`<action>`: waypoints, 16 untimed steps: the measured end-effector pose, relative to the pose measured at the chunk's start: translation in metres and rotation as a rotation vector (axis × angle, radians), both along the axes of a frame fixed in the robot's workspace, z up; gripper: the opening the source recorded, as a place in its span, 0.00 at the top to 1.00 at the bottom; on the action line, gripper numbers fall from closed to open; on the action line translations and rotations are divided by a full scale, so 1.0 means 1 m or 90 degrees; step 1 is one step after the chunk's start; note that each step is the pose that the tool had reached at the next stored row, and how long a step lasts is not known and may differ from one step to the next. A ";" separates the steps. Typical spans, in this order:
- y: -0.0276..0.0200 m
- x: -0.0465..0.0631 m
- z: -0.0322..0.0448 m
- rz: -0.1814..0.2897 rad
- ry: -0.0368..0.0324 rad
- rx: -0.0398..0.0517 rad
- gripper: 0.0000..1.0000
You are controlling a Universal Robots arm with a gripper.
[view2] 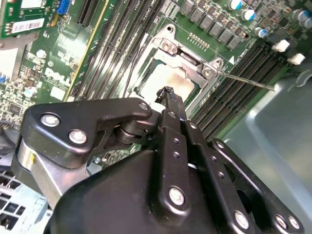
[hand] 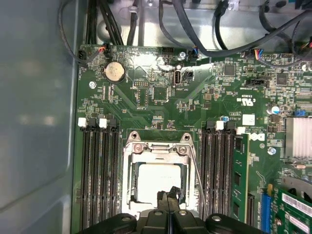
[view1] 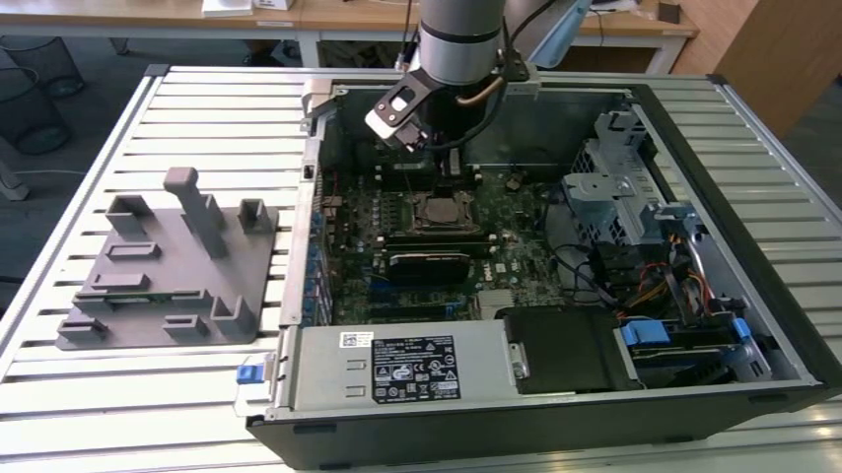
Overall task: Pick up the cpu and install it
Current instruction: 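Install the first cpu locking lever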
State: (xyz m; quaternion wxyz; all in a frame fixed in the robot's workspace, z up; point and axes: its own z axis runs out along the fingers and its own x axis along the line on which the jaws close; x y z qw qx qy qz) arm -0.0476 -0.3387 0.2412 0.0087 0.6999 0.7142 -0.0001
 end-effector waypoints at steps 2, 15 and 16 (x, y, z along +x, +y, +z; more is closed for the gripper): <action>0.0000 0.000 0.0056 0.000 0.0001 -0.0001 0.89; 0.0000 0.000 0.0307 0.000 0.0000 -0.0003 0.89; 0.0000 0.000 0.0307 0.000 0.0000 -0.0004 0.89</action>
